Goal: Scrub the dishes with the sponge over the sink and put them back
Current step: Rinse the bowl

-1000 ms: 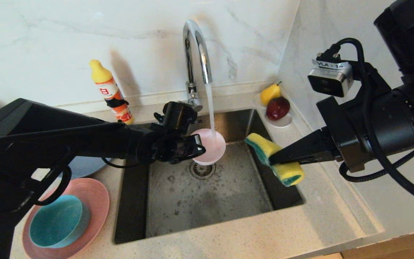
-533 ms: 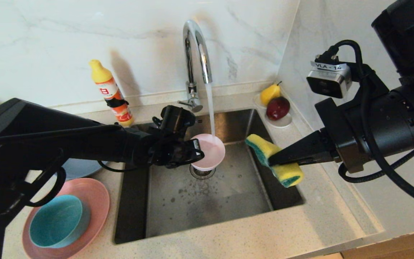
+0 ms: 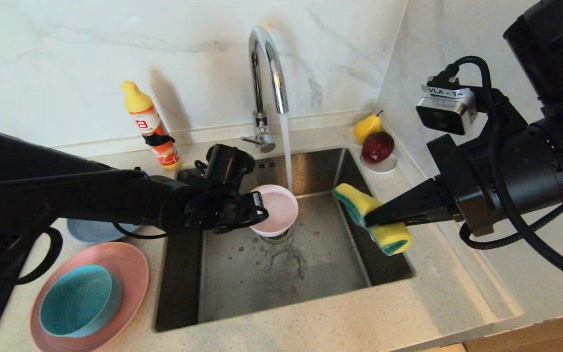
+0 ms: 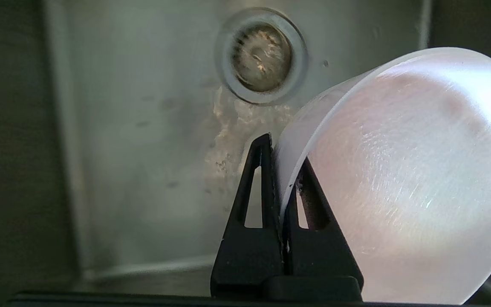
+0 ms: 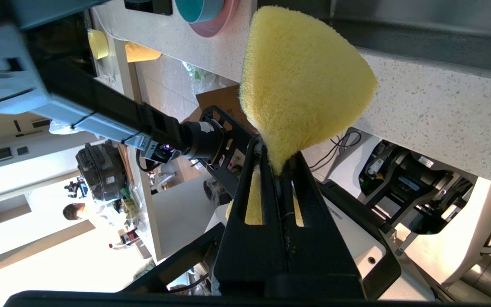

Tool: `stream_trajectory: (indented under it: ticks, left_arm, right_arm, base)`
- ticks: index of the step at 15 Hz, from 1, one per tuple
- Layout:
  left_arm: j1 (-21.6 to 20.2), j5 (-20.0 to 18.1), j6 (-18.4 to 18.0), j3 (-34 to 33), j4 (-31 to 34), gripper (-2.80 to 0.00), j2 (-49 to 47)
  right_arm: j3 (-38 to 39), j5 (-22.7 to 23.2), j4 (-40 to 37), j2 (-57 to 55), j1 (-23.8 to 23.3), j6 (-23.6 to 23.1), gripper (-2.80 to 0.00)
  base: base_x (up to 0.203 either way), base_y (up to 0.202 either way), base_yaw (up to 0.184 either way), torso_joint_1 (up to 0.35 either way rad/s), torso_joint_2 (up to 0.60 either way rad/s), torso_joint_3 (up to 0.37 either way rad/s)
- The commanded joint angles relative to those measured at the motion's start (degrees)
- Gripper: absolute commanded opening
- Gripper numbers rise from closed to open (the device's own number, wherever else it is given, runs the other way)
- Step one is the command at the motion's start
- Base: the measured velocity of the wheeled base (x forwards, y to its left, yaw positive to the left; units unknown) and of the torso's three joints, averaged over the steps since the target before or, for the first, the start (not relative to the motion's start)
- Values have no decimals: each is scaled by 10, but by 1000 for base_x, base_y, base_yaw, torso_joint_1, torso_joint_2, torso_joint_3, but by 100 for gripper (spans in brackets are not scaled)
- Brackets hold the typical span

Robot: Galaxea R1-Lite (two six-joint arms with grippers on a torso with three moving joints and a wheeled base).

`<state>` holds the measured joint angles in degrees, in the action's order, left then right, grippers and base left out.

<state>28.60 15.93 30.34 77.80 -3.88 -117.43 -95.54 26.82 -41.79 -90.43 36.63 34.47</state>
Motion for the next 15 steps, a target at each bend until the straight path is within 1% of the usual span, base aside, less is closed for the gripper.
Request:
stream_trajectory:
  ticks: [1, 3, 5, 7, 10, 13, 15]
  left_arm:
    - [-12, 24, -22, -37, -19, -280, 64]
    - [-23, 67, -79, -89, -102, -280, 101]
    - [-28, 84, -143, -150, -209, -280, 134]
    - [-30, 89, -206, -215, -331, -280, 164]
    - [-31, 90, -285, -277, -491, -280, 180]
    - [-32, 89, -343, -320, -626, -280, 184]
    - [-31, 80, -370, -343, -708, -280, 183]
  right_arm:
    - [1, 2, -2, -5, 0, 2, -280]
    - [7, 2, -2, -7, 1, 2, -280]
    - [8, 1, -1, -9, 1, 2, -280]
    - [9, 1, -1, -10, 1, 2, -280]
    - [21, 1, -1, -15, 1, 2, -280]
    - [20, 1, -1, -16, 1, 2, -280]
    - [19, 1, -1, -14, 1, 2, -280]
  base:
    - [0, 0, 0, 0, 0, 0]
    - [0, 0, 0, 0, 0, 0]
    - [0, 0, 0, 0, 0, 0]
    - [0, 0, 0, 0, 0, 0]
    - [0, 0, 0, 0, 0, 0]
    - [0, 0, 0, 0, 0, 0]
    - [0, 0, 0, 0, 0, 0]
